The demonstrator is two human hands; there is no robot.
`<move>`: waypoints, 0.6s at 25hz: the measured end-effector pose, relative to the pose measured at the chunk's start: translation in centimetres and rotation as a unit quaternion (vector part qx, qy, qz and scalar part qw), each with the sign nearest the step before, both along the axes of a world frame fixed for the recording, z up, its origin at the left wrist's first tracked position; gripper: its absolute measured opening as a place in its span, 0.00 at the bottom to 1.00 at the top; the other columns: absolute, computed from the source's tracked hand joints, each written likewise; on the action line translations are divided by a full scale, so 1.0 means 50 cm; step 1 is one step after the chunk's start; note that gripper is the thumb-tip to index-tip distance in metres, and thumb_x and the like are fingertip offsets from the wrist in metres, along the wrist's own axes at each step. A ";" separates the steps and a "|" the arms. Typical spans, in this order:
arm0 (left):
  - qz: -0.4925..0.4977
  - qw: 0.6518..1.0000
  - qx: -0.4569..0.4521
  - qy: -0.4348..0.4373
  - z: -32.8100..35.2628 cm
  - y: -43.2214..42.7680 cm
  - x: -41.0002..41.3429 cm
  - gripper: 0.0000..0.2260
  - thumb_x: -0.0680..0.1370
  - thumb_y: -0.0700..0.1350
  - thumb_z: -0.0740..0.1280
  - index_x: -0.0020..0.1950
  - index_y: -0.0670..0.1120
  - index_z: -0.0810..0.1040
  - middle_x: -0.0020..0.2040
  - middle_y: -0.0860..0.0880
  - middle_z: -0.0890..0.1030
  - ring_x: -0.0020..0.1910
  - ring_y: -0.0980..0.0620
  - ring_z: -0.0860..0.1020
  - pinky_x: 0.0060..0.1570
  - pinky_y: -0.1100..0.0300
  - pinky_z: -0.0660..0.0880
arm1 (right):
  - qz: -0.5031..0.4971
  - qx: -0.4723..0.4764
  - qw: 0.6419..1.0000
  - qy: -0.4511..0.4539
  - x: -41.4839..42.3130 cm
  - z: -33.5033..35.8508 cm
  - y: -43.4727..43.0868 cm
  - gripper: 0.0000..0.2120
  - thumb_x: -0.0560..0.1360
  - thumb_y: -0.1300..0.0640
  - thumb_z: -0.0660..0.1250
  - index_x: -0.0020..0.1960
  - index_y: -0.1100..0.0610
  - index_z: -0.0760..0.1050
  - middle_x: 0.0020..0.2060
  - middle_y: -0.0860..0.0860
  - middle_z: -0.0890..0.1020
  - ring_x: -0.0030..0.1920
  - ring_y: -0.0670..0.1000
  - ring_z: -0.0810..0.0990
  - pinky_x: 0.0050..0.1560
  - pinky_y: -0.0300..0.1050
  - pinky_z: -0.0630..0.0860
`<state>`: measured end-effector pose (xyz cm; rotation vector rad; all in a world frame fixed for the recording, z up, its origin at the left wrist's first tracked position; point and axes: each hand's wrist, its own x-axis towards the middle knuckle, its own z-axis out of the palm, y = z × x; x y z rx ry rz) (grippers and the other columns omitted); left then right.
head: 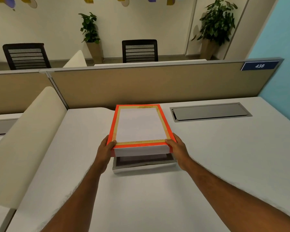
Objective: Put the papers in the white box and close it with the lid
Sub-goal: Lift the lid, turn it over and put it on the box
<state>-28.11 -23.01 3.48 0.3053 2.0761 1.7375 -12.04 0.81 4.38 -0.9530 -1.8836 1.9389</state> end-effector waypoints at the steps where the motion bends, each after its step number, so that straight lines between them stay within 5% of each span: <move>1: -0.003 1.000 -0.014 0.007 -0.011 -0.007 0.009 0.17 0.83 0.49 0.58 0.71 0.51 0.66 0.61 0.49 0.76 0.56 0.47 0.79 0.44 0.62 0.79 | 0.003 -0.003 1.000 -0.005 0.005 -0.011 -0.002 0.19 0.80 0.53 0.62 0.70 0.51 0.67 0.60 0.51 0.79 0.54 0.52 0.81 0.52 0.46 0.82; 4: -0.023 0.997 -0.058 0.035 -0.046 -0.028 0.043 0.20 0.82 0.49 0.60 0.74 0.50 0.64 0.61 0.51 0.75 0.59 0.46 0.78 0.43 0.65 0.79 | 0.018 0.002 1.000 -0.024 0.020 -0.036 -0.006 0.20 0.80 0.53 0.62 0.71 0.51 0.66 0.62 0.52 0.78 0.52 0.50 0.81 0.47 0.41 0.82; 9: -0.029 0.996 -0.076 0.043 -0.084 -0.037 0.079 0.26 0.81 0.52 0.61 0.78 0.49 0.59 0.72 0.47 0.71 0.66 0.44 0.74 0.63 0.43 0.75 | 0.035 0.022 0.998 -0.056 0.045 -0.066 -0.013 0.26 0.79 0.53 0.64 0.75 0.52 0.62 0.66 0.53 0.76 0.62 0.56 0.78 0.64 0.58 0.77; 15: -0.045 0.990 -0.115 0.068 -0.119 -0.049 0.097 0.30 0.79 0.57 0.61 0.78 0.52 0.57 0.73 0.50 0.70 0.68 0.46 0.72 0.63 0.48 0.73 | 0.051 0.036 0.996 -0.058 0.069 -0.086 -0.023 0.28 0.78 0.54 0.66 0.75 0.50 0.61 0.67 0.50 0.75 0.66 0.56 0.76 0.66 0.59 0.74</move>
